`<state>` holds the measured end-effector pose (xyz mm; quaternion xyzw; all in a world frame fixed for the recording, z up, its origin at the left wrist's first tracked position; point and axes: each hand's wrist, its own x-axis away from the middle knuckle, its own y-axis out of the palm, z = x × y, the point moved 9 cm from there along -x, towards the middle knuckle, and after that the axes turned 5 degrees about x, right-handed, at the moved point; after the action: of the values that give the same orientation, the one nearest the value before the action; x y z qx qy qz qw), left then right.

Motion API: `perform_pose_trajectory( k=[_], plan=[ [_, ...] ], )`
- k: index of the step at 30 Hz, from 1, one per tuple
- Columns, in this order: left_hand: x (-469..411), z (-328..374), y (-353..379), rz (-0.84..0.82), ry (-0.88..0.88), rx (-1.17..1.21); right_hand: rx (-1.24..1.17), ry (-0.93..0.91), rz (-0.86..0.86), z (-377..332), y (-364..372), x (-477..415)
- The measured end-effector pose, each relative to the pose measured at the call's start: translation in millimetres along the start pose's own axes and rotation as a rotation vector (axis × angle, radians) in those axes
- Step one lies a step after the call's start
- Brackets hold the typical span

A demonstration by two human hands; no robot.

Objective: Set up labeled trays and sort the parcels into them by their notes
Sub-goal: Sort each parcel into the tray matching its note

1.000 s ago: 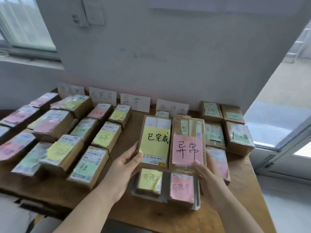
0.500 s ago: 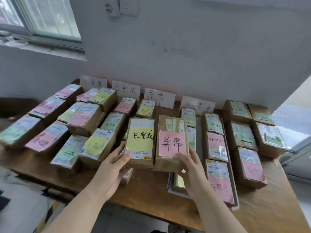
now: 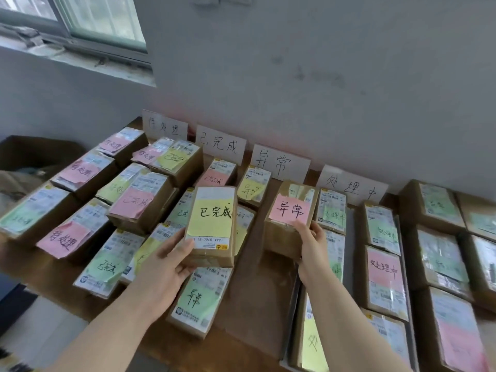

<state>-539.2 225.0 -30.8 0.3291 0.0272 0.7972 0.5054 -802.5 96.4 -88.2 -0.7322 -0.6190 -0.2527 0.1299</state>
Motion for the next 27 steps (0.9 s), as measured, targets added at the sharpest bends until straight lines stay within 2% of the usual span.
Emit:
perform_pose_trajectory(
  k=[6,11,21,27],
  plan=[
    [-40.9,33.1,19.7,-0.010,0.030,-0.045,0.070,-0.015,0.078,-6.8,12.6,-70.2],
    [-57.1,35.4,25.5,0.031,0.018,0.098,0.126,-0.023,0.105,0.2,16.9,-93.5],
    [-66.6,42.2,18.8,-0.060,0.001,0.063,0.252,-0.033,0.199,-6.0,15.3,-84.9],
    [-70.9,64.9,0.5,-0.148,-0.026,0.035,0.385,-0.150,0.378,-25.8,16.6,-55.4]
  ],
)
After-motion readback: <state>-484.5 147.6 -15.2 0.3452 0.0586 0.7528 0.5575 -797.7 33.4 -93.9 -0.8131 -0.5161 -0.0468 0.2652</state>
